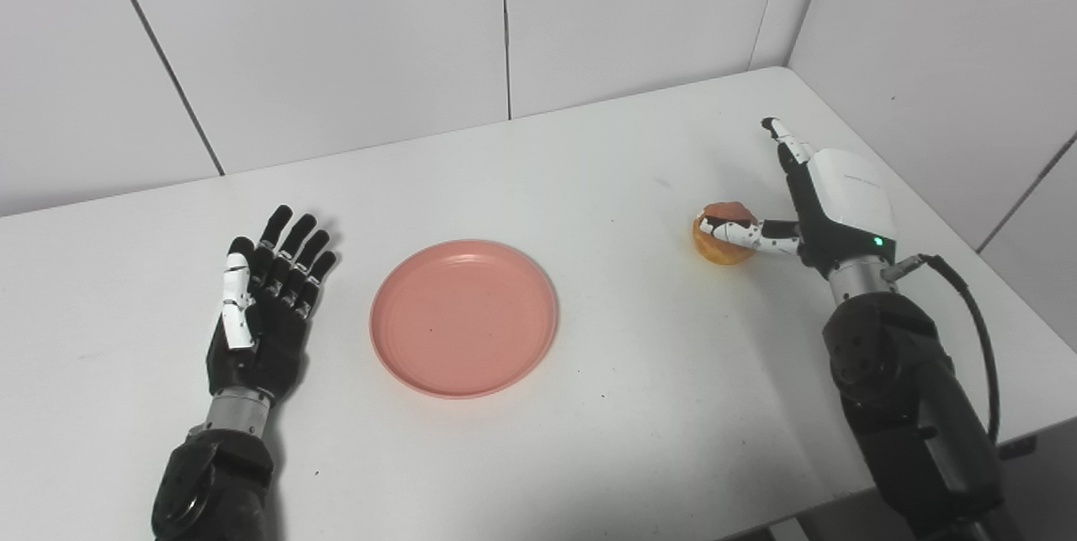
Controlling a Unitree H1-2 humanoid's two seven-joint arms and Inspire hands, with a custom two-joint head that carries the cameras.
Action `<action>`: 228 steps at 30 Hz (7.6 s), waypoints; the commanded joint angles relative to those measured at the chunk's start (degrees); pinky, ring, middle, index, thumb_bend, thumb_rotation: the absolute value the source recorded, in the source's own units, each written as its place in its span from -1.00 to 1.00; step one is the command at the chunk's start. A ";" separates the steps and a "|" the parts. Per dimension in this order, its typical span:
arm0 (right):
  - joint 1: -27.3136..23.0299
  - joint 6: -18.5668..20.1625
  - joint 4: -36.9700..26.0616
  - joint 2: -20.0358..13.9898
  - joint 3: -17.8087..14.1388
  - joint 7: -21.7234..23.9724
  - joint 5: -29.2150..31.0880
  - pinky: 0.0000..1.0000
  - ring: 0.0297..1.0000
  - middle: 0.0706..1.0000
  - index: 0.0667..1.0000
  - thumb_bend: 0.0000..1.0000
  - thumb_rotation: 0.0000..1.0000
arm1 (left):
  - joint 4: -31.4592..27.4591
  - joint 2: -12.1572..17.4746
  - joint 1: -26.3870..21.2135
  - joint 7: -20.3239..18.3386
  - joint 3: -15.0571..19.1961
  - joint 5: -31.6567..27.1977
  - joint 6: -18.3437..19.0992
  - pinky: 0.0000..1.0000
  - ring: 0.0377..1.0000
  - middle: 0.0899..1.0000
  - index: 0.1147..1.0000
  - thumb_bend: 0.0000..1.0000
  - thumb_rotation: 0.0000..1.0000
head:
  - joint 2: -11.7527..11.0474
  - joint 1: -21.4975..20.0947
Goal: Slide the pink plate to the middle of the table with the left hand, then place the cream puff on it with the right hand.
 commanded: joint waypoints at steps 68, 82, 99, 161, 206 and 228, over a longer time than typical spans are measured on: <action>-6.29 1.81 13.72 -5.33 7.26 -3.10 9.98 -0.35 -0.23 -0.14 -0.10 0.02 -0.73 | -0.16 0.85 5.75 -0.44 -0.09 0.21 2.75 0.90 0.87 0.86 0.82 -0.09 1.00 | 2.20 0.74; -5.46 2.00 7.96 -5.47 6.90 -2.78 11.83 -0.31 -0.17 -0.09 -0.10 0.01 -0.73 | -1.26 -0.30 6.55 0.34 -1.17 1.41 2.02 0.92 0.89 0.88 0.86 -0.14 1.00 | 2.63 7.13; -6.03 0.18 -0.88 -6.58 8.82 -0.10 10.33 -0.43 -0.30 -0.20 -0.10 0.02 -0.74 | -8.89 -5.94 9.71 7.74 -5.70 8.06 3.79 0.86 0.85 0.84 0.78 -0.19 1.00 | 4.06 25.54; -17.21 -6.77 2.33 9.34 28.23 7.74 5.59 -0.46 -0.34 -0.20 -0.09 0.02 -0.73 | -10.17 -11.10 9.19 12.61 -8.80 13.82 3.68 0.81 0.82 0.82 0.80 -0.14 1.00 | 6.96 40.44; -13.82 -6.67 2.45 8.33 30.21 11.90 -0.40 -0.07 0.08 0.16 0.17 0.49 -0.46 | -12.92 -10.59 9.85 12.13 -6.94 13.04 6.45 0.79 0.82 0.81 0.77 -0.16 1.00 | 7.95 34.99; -12.79 -6.81 -0.27 7.79 30.58 14.78 -4.23 0.19 0.46 0.60 0.68 0.85 0.00 | -12.89 -10.49 9.78 12.06 -6.69 13.18 6.73 0.79 0.82 0.80 0.77 -0.16 1.00 | 7.83 34.25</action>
